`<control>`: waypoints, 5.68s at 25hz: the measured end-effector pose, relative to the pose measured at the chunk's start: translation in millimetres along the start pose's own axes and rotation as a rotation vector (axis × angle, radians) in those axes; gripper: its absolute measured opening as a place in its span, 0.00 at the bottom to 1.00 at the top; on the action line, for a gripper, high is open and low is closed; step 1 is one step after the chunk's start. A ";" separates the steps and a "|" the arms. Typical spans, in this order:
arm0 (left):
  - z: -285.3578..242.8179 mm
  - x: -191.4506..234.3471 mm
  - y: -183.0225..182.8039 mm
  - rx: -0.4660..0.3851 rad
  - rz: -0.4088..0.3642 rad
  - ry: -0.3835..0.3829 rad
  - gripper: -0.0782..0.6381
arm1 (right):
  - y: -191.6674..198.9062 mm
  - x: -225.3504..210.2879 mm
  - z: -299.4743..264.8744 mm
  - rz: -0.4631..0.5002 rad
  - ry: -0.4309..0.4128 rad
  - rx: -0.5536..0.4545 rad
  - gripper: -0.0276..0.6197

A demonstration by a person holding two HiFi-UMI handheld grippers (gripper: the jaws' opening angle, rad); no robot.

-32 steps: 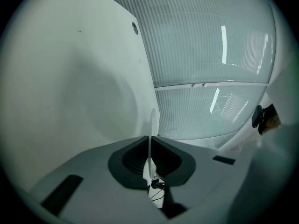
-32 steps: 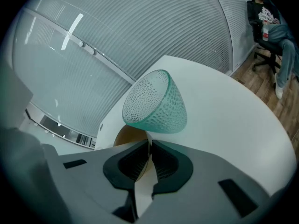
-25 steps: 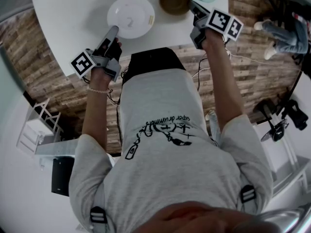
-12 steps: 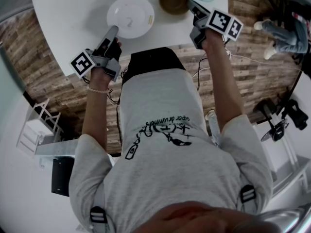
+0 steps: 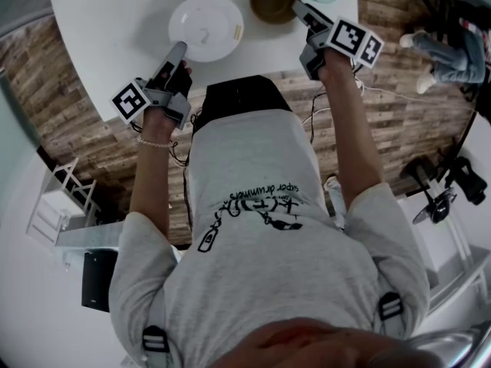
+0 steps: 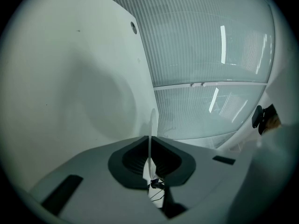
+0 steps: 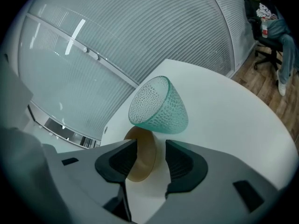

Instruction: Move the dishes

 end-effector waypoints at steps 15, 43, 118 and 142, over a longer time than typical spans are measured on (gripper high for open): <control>-1.7 -11.4 -1.2 0.005 -0.005 0.029 0.13 | 7.4 18.0 40.1 -0.002 0.012 -0.060 0.34; 2.2 -38.7 7.6 0.018 0.023 0.086 0.13 | 99.4 115.8 24.6 -0.175 -0.378 0.014 0.24; -17.5 39.3 -0.2 0.031 -0.428 -0.259 0.20 | 147.6 54.7 -31.3 -0.427 -0.330 -0.048 0.10; -21.9 45.1 1.1 0.061 -0.495 -0.330 0.21 | 148.2 56.6 -30.5 -0.329 -0.209 -0.006 0.11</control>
Point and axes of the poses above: the fingertips, and each gripper's own axes: z backward along the fingers, x to its left, y out of its underside, the point moved 4 cm from there along z, backward along the fingers, and after that the axes turned 8 degrees about -x, right-handed, at the moved point
